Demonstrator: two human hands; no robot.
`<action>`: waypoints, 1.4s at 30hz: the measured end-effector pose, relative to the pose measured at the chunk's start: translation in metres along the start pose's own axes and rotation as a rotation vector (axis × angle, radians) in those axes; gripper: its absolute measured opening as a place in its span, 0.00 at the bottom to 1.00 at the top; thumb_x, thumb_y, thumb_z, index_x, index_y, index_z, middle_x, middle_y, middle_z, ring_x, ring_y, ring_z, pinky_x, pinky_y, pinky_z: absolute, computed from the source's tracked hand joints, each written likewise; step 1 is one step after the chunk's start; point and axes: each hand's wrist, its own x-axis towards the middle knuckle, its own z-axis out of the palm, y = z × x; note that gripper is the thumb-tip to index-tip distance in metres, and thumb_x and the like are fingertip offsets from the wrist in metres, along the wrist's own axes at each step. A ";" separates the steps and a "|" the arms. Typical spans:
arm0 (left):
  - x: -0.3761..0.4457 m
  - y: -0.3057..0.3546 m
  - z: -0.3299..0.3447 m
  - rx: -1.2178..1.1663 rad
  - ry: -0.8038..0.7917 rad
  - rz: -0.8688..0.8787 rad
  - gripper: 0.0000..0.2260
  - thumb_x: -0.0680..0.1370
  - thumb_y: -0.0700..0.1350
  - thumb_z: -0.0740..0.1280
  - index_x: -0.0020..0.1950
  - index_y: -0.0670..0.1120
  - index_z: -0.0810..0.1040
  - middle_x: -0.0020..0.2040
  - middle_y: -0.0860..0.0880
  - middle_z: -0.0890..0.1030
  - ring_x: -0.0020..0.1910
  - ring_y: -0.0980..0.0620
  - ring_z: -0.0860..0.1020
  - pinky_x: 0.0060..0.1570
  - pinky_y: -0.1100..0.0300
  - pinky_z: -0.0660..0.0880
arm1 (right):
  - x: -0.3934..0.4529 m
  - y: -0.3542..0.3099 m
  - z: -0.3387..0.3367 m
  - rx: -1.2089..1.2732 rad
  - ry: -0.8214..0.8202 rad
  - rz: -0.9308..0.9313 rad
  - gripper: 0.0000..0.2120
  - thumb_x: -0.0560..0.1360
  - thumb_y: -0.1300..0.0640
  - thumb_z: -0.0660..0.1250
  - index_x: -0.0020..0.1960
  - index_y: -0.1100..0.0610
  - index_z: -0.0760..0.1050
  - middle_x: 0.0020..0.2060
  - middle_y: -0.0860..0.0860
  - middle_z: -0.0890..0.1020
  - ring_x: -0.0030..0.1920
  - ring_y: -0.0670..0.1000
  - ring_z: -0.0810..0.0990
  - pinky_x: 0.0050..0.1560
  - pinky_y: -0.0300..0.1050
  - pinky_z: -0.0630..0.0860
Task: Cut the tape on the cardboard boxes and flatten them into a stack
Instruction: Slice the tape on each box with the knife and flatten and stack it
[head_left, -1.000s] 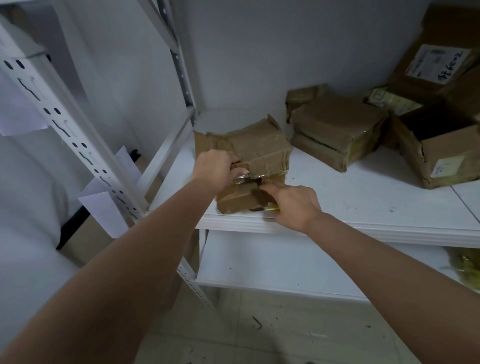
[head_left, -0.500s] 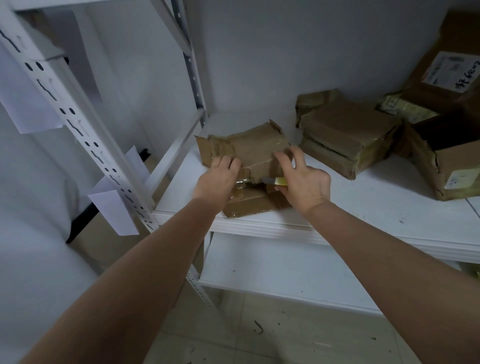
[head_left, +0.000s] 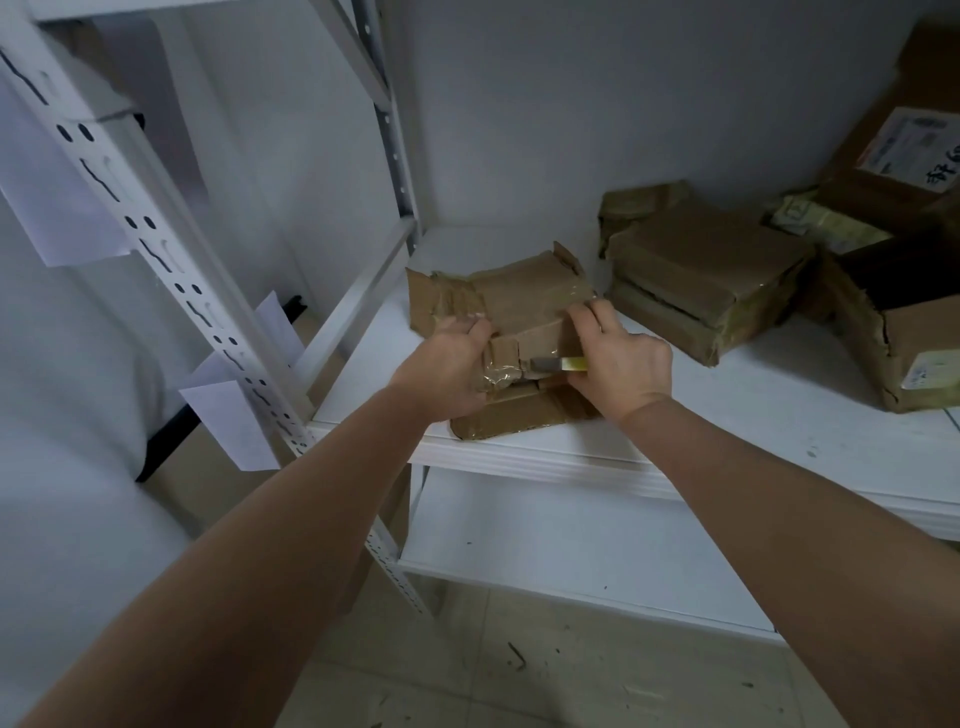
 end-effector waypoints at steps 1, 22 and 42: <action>0.001 0.001 -0.001 -0.017 -0.013 0.011 0.36 0.68 0.42 0.73 0.73 0.40 0.64 0.71 0.39 0.68 0.70 0.43 0.65 0.65 0.54 0.68 | -0.001 0.001 -0.003 0.002 -0.003 0.004 0.32 0.71 0.47 0.70 0.70 0.53 0.62 0.66 0.50 0.68 0.34 0.56 0.77 0.31 0.42 0.70; -0.003 -0.013 -0.042 -0.601 0.262 -0.319 0.25 0.75 0.56 0.69 0.68 0.49 0.66 0.58 0.49 0.76 0.54 0.50 0.76 0.51 0.58 0.75 | 0.017 0.016 -0.042 0.780 0.054 0.404 0.25 0.71 0.41 0.70 0.60 0.52 0.65 0.47 0.47 0.79 0.49 0.53 0.80 0.48 0.51 0.77; 0.007 0.012 0.029 -0.385 0.245 -0.483 0.35 0.70 0.57 0.72 0.73 0.52 0.61 0.77 0.42 0.52 0.73 0.38 0.62 0.64 0.47 0.70 | 0.011 -0.020 -0.003 0.454 -0.047 0.319 0.37 0.69 0.29 0.61 0.72 0.46 0.60 0.63 0.52 0.74 0.58 0.57 0.77 0.43 0.45 0.71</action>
